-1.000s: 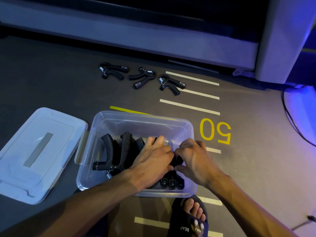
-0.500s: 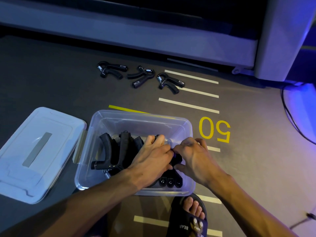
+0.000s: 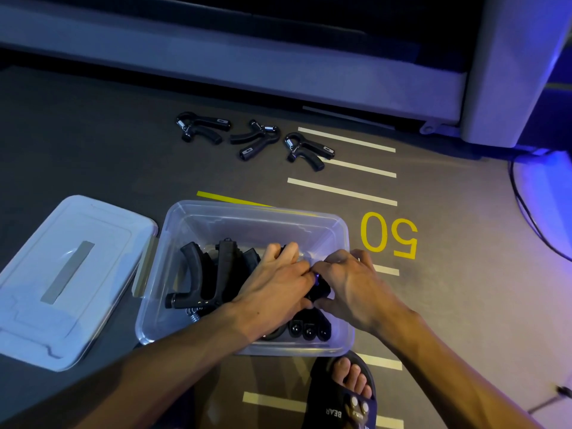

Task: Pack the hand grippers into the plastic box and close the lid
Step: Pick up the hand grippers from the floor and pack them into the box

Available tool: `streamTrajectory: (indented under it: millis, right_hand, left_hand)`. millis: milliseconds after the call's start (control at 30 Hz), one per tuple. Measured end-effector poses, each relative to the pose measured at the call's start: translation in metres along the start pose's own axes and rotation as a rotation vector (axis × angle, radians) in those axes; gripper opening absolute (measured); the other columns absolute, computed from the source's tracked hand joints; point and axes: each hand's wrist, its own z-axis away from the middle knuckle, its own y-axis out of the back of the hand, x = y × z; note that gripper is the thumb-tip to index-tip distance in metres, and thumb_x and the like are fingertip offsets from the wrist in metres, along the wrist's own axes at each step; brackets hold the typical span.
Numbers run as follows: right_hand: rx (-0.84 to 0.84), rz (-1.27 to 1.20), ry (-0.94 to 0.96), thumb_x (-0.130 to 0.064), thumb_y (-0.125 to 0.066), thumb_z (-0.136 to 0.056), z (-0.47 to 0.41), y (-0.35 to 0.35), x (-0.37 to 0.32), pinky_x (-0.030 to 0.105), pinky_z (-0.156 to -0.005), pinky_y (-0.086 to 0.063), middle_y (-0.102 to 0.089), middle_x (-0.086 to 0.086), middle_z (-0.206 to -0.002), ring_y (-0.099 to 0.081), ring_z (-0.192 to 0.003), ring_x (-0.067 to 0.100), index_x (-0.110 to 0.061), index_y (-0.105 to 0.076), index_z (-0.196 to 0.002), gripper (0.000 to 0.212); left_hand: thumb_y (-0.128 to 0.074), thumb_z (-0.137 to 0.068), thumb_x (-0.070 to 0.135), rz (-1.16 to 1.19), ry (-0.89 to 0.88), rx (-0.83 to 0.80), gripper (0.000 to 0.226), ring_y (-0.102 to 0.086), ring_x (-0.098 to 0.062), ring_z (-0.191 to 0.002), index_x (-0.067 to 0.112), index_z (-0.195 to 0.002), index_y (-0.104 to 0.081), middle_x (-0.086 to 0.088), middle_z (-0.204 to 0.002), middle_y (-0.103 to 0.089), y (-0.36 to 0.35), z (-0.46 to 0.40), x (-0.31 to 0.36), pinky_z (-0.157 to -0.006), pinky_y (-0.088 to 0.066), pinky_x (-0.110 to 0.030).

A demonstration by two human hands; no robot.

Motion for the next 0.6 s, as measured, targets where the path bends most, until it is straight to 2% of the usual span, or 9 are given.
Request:
streamTrajectory:
  millis: [200, 600]
  right_hand:
    - [-0.026, 0.033, -0.003, -0.043, -0.067, -0.08, -0.0012, 0.0014, -0.0002, 0.037, -0.101, -0.024, -0.063, 0.0, -0.106, -0.045, -0.124, 0.019, -0.024, -0.057, -0.106, 0.034]
    - [-0.063, 0.069, -0.005, -0.042, -0.065, -0.082, -0.0011, 0.0057, 0.0026, 0.037, -0.103, -0.03, -0.063, -0.002, -0.105, -0.049, -0.119, 0.018, -0.026, -0.056, -0.116, 0.039]
  left_hand:
    - [-0.065, -0.08, 0.063, -0.019, -0.015, -0.016, 0.044, -0.035, -0.019, -0.099, 0.024, -0.1, -0.072, 0.009, -0.094, -0.059, 0.002, -0.0005, 0.0004, -0.081, -0.027, -0.037]
    - [-0.064, -0.079, 0.068, -0.02, -0.008, 0.024, 0.05, -0.044, -0.021, -0.099, 0.023, -0.101, -0.071, 0.008, -0.096, -0.06, 0.0011, 0.0044, -0.0053, -0.082, -0.034, -0.039]
